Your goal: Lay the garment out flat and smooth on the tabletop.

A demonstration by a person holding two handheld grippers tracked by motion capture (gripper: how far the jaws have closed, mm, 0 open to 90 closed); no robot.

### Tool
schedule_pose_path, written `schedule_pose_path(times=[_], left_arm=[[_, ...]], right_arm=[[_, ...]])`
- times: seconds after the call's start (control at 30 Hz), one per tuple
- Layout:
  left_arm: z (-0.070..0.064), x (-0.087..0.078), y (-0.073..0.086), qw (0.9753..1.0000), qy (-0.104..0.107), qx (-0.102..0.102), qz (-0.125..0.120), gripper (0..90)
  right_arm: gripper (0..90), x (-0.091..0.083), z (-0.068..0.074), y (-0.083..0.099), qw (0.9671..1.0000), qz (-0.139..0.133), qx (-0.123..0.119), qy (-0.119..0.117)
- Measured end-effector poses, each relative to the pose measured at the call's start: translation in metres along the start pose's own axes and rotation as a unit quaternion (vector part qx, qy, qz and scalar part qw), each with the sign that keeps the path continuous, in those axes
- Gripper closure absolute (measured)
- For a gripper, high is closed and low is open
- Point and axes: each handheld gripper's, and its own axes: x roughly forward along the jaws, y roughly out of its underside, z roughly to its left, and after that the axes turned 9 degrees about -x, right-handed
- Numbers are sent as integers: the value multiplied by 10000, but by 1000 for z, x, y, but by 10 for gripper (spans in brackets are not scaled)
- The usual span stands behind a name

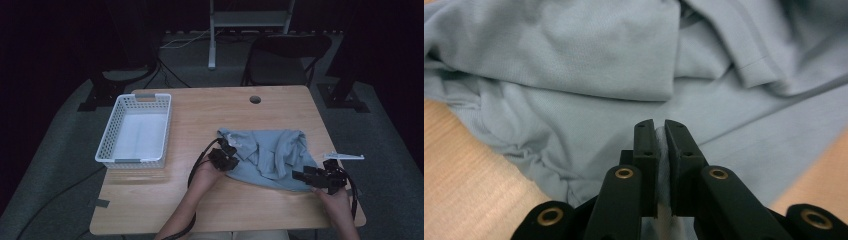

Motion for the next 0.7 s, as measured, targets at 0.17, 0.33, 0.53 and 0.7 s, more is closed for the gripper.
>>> schedule_pose_path(times=[0.17, 0.33, 0.53, 0.7], left_arm=[[7, -24, 12, 9977, 523, -218, -377, 862], [6, -38, 27, 9957, 761, -211, -493, 860], [5, -44, 56, 9962, 828, -52, -271, 767], [-2, -48, 75, 9954, 948, 103, -12, 755]], right_arm=[[284, 1, 2, -1, 10000, 4, -32, -16], [284, 3, 3, -1, 10000, 24, -26, -42], [284, -2, 2, -1, 10000, -34, -11, -29], [285, -3, 1, -1, 10000, -50, 1, -18]])
